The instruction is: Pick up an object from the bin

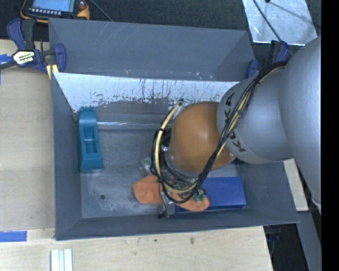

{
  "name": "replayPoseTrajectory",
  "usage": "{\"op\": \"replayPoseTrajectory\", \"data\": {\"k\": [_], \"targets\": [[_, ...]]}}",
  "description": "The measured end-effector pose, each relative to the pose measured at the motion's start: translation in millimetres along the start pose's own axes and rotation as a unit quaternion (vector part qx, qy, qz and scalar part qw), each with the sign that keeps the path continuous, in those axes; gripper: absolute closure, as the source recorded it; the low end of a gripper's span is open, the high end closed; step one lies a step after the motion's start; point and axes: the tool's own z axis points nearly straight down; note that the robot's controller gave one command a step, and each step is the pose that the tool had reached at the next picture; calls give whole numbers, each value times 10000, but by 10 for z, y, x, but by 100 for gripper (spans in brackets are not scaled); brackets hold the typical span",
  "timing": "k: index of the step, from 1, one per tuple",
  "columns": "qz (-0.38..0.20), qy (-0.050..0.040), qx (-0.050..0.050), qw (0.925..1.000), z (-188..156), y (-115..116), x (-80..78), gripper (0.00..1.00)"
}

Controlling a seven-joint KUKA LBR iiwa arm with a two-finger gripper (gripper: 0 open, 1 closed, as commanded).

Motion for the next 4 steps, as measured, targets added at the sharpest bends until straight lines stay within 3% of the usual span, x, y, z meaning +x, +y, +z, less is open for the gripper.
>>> {"op": "replayPoseTrajectory", "data": {"k": [1,2,3,4], "targets": [[58,-30,5,10000,-18,-720,-531,0],[-1770,-18,-1,9842,-17,-686,29,0],[-715,2,-4,9974,-14,-842,279,100],[-722,2,-3,9974,-14,-841,278,100]]}}
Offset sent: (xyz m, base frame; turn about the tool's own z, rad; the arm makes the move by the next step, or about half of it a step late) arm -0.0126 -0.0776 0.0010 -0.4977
